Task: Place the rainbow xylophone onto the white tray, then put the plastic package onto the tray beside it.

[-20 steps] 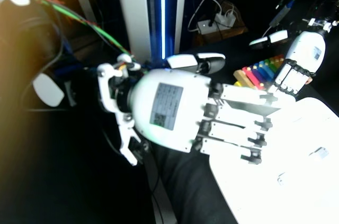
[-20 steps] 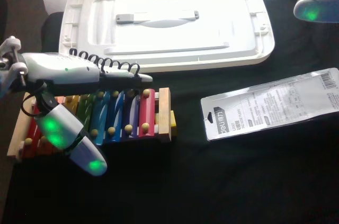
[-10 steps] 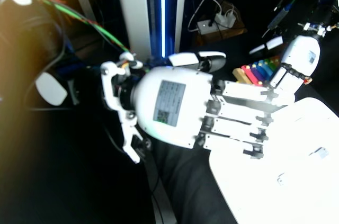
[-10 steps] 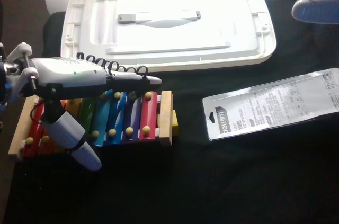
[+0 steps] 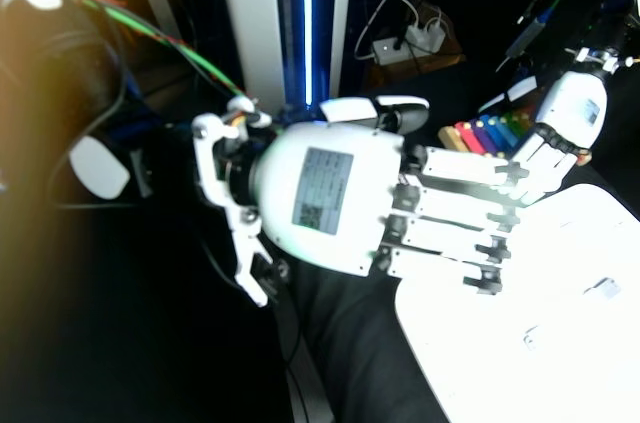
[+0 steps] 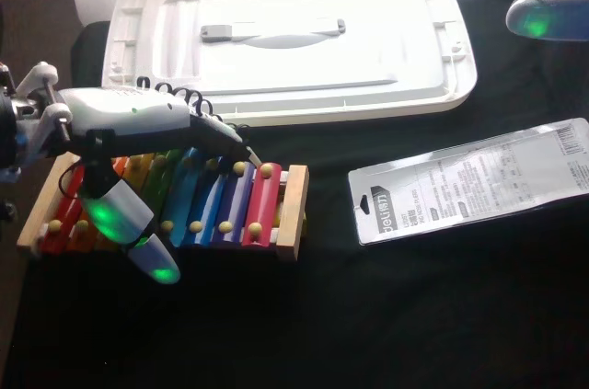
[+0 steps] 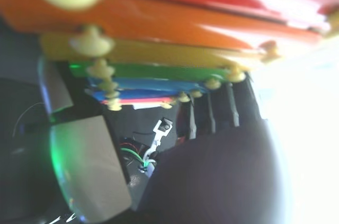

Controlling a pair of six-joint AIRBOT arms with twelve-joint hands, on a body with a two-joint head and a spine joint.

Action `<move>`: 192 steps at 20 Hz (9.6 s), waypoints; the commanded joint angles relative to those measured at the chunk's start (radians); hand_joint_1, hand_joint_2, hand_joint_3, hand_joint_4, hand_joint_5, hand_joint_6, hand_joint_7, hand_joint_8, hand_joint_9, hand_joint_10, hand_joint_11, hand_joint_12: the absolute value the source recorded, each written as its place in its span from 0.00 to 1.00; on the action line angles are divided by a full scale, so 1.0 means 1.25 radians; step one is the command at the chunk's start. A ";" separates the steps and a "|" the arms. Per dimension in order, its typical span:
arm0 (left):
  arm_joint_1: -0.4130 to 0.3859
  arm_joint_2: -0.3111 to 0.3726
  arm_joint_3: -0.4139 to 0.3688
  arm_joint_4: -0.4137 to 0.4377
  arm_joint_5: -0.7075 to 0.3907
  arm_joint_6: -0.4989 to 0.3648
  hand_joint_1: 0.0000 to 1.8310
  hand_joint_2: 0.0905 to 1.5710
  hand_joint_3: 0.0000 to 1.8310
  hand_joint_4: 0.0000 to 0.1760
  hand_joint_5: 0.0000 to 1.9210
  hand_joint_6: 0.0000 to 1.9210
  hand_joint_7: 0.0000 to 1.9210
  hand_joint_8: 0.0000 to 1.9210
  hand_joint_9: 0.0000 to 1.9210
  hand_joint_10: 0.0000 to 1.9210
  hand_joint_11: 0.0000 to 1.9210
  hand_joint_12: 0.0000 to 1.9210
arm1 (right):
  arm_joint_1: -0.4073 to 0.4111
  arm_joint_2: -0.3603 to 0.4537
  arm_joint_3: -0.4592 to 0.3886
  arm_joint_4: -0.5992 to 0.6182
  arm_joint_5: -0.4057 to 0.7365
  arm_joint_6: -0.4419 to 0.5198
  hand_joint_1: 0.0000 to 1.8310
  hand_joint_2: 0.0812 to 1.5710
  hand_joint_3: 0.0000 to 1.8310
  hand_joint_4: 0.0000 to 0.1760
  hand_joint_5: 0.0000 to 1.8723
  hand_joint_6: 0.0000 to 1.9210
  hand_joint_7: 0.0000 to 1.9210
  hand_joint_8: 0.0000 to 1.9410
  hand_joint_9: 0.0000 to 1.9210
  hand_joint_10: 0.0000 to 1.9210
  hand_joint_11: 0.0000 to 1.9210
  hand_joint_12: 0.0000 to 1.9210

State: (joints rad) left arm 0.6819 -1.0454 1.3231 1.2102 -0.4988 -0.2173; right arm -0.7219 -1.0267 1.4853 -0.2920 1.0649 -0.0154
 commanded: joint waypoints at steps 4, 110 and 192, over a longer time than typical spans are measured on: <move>0.003 -0.001 -0.002 -0.014 -0.010 0.018 0.80 0.77 0.01 0.00 0.24 0.96 0.33 0.79 0.36 0.82 0.31 0.90 | 0.010 0.001 -0.001 0.042 0.090 0.007 0.30 0.58 0.00 0.46 0.14 0.00 0.09 0.00 0.07 0.00 0.00 0.27; -0.255 -0.408 0.543 -0.461 0.138 0.279 0.40 0.42 0.00 1.00 0.00 0.00 0.00 0.00 0.00 0.00 0.00 0.00 | 0.083 -0.034 -0.009 -0.059 0.128 0.012 0.39 0.49 0.00 0.32 0.01 0.00 0.05 0.00 0.05 0.00 0.00 0.23; -0.242 0.231 -0.148 -0.617 0.089 0.860 0.46 0.38 0.00 0.59 0.00 0.00 0.00 0.00 0.00 0.00 0.01 0.00 | 0.061 0.047 -0.060 -0.811 -0.347 0.399 0.37 0.38 0.00 0.73 0.00 0.00 0.08 0.00 0.13 0.00 0.14 0.32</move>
State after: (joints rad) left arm 0.3904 -0.7567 1.1381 0.4549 -0.2916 0.8536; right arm -0.6537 -0.9657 1.4055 -1.3510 0.6037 0.4759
